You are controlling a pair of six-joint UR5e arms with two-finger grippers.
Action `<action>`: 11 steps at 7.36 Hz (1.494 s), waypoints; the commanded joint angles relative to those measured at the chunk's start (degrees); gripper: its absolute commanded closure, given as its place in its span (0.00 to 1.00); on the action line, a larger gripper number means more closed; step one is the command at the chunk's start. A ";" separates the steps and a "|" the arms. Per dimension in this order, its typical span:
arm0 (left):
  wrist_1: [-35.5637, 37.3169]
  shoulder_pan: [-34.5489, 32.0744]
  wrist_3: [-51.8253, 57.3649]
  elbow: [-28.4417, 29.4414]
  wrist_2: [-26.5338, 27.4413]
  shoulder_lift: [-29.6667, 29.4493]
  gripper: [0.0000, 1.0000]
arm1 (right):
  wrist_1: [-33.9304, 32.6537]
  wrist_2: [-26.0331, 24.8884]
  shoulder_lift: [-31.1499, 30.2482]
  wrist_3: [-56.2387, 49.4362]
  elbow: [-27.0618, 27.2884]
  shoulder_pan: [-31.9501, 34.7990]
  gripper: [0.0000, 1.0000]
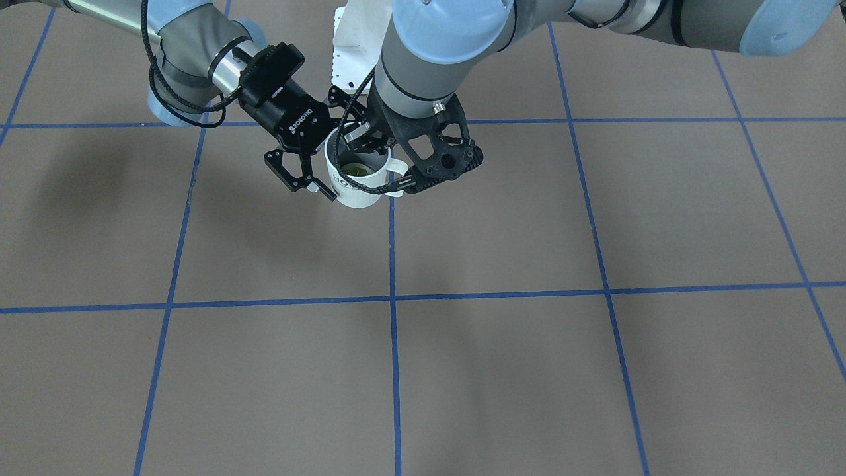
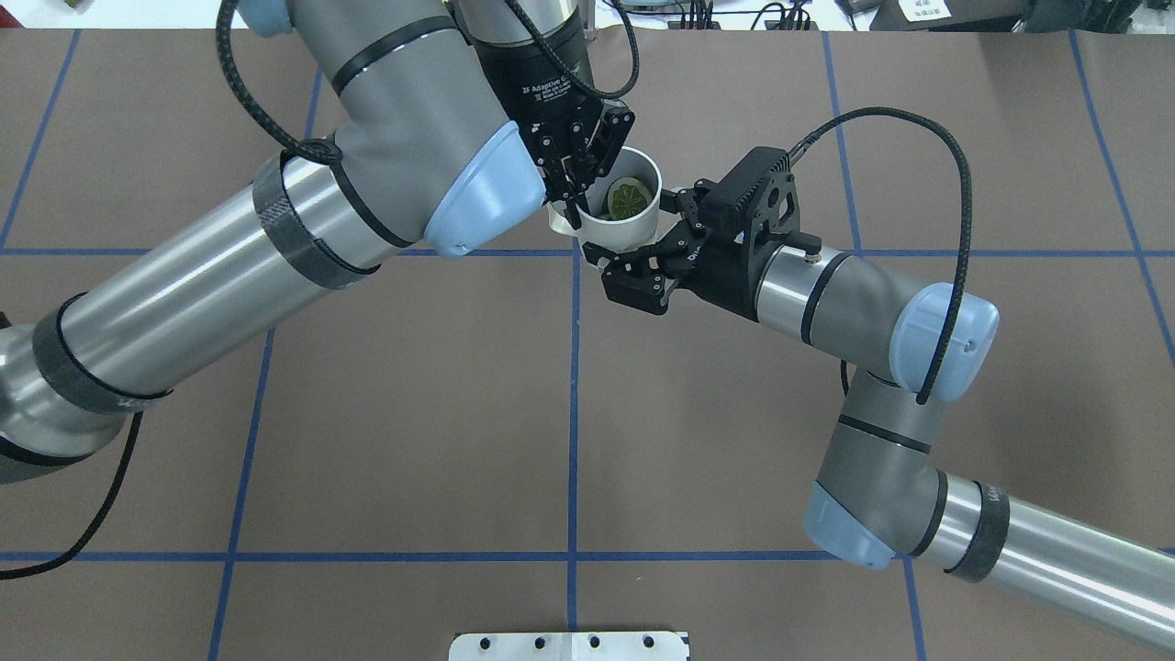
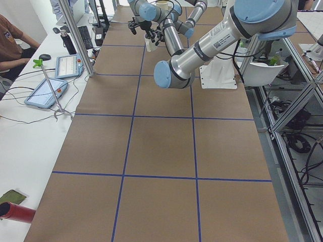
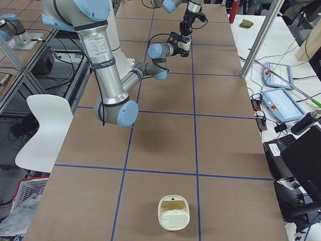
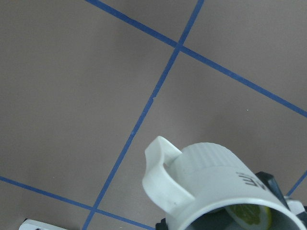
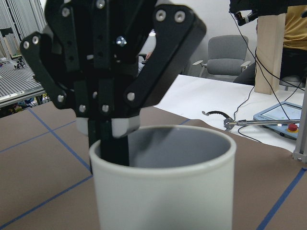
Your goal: Left arm hands cup to right arm to dump lemon
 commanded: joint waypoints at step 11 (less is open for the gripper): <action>-0.90 0.15 0.16 0.26 -0.53 -0.33 0.62 | 0.03 0.12 0.14 0.73 -0.02 -0.01 0.25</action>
